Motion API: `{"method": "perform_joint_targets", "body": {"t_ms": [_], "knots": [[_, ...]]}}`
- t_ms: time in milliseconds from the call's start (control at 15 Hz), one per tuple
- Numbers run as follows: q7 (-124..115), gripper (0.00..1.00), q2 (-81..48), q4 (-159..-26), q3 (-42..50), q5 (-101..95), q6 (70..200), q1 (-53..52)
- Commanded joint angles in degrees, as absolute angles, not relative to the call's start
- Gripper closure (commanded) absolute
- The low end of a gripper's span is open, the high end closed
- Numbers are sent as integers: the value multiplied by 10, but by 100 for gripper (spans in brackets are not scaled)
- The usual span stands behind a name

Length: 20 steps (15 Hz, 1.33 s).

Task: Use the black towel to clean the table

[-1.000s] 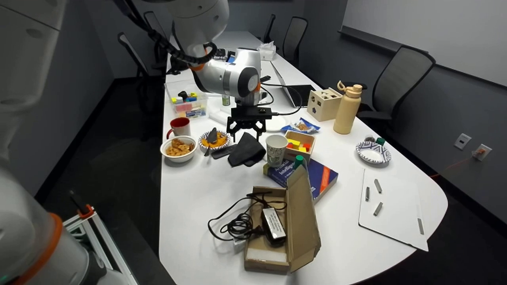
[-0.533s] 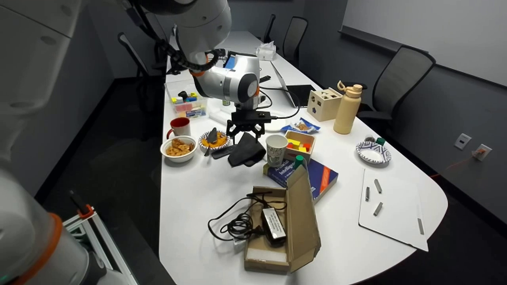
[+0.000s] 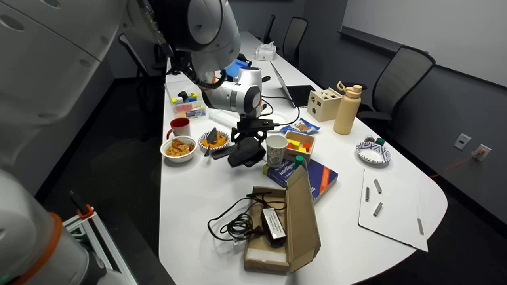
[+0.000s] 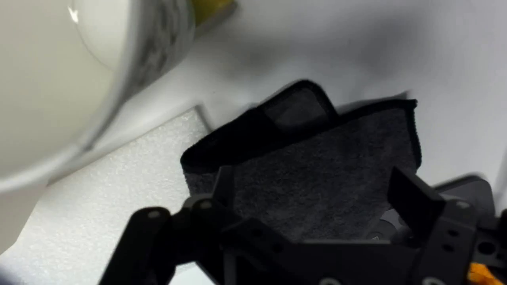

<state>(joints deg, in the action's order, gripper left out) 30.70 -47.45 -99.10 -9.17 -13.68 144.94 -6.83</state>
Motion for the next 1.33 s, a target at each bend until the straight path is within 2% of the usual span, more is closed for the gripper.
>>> {"method": "perform_joint_targets", "body": {"t_ms": [0, 333, 400, 467, 533, 1067, 1200, 1267], "knots": [[311, 0, -532, -923, -91, -162, 1448, -82], [302, 0, -577, -876, -78, -185, 1439, -106], [301, 25, -584, -869, -76, -189, 1438, -110], [302, 27, -590, -863, -77, -191, 1439, -112], [302, 34, -593, -861, -76, -194, 1440, -114], [265, 97, -555, -883, -72, -191, 1390, -131], [249, 100, -542, -893, -71, -190, 1363, -136], [239, 97, -535, -898, -70, -189, 1345, -139]]}}
